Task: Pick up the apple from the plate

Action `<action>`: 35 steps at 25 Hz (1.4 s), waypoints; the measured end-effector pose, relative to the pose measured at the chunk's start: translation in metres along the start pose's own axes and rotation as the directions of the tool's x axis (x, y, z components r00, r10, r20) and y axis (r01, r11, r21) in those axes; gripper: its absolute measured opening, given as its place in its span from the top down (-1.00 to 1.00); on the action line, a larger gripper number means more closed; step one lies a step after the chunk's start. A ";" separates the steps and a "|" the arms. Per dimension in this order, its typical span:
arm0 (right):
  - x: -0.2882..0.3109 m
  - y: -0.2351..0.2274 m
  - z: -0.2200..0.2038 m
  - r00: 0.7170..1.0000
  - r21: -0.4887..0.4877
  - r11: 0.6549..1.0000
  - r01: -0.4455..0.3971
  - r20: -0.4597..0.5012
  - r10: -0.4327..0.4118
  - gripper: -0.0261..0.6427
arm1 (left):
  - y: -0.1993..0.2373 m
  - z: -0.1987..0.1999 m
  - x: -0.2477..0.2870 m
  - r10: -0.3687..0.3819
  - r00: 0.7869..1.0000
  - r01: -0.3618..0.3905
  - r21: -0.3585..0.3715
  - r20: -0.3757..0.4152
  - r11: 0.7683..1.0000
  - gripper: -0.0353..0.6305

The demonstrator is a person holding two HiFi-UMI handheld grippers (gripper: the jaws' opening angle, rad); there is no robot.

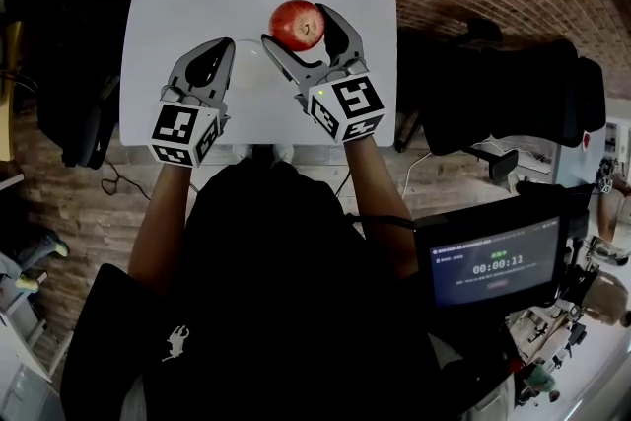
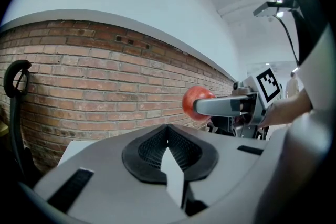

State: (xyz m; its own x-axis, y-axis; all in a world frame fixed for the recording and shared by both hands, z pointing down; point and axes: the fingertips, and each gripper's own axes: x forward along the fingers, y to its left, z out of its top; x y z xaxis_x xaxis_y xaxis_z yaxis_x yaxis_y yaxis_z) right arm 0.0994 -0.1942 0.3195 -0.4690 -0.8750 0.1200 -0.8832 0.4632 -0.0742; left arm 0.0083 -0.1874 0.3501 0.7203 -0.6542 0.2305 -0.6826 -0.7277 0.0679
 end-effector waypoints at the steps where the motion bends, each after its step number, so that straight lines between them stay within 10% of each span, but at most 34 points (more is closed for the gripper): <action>1: -0.002 0.001 0.002 1.000 -0.001 1.000 -0.001 0.003 0.001 -0.28 | 0.000 0.003 0.000 0.003 1.000 -0.003 0.004 0.013 1.000 0.88; 35: 0.002 0.005 0.027 0.999 -0.038 0.999 0.020 0.034 -0.018 -0.28 | 0.019 0.040 -0.005 0.011 0.996 -0.013 0.025 0.092 1.000 0.88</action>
State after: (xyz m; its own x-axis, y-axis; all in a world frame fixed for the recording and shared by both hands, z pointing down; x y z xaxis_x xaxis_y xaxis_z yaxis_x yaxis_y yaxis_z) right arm 0.0944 -0.1972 0.2922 -0.4521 -0.8877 0.0875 -0.8919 0.4509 -0.0338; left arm -0.0033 -0.2065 0.3116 0.7213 -0.6780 0.1414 -0.6886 -0.7241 0.0404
